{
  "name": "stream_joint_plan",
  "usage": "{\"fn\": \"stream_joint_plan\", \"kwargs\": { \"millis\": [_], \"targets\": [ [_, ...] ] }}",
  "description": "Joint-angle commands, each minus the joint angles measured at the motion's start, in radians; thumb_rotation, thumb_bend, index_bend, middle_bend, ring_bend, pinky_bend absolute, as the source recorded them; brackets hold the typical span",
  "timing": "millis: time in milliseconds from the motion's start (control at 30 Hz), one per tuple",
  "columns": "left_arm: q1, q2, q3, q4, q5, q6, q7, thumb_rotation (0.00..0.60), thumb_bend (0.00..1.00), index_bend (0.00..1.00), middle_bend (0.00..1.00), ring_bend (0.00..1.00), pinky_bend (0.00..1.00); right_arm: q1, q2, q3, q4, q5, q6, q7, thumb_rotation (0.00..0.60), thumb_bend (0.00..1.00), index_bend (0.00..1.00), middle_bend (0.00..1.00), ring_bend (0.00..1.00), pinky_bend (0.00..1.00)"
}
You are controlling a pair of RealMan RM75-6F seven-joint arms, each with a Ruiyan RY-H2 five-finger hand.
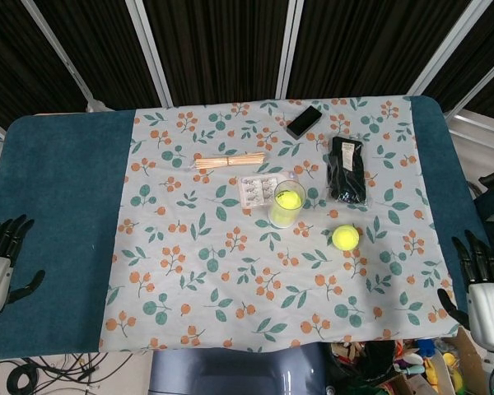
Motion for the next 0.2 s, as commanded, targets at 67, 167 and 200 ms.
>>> {"fn": "stream_joint_plan", "kwargs": {
  "millis": [67,167,200],
  "targets": [
    [0.002,0.001,0.007,-0.011,0.017,0.007,0.004,0.600,0.28,0.04,0.02,0.00,0.05,-0.061,-0.069,-0.005,0.119,-0.002,-0.006,0.057,0.600,0.16,0.00,0.00,0.09,0.21],
    [0.006,-0.004,0.010,-0.013,0.025,0.016,0.016,0.600,0.28,0.04,0.02,0.00,0.05,-0.057,-0.068,0.002,0.123,0.009,-0.055,0.066,0.600,0.16,0.00,0.00,0.09,0.21],
    [0.006,-0.005,0.010,-0.014,0.025,0.016,0.018,0.600,0.28,0.04,0.02,0.00,0.05,-0.055,-0.068,0.003,0.125,0.007,-0.067,0.067,0.600,0.17,0.00,0.00,0.09,0.21]
  ]
}}
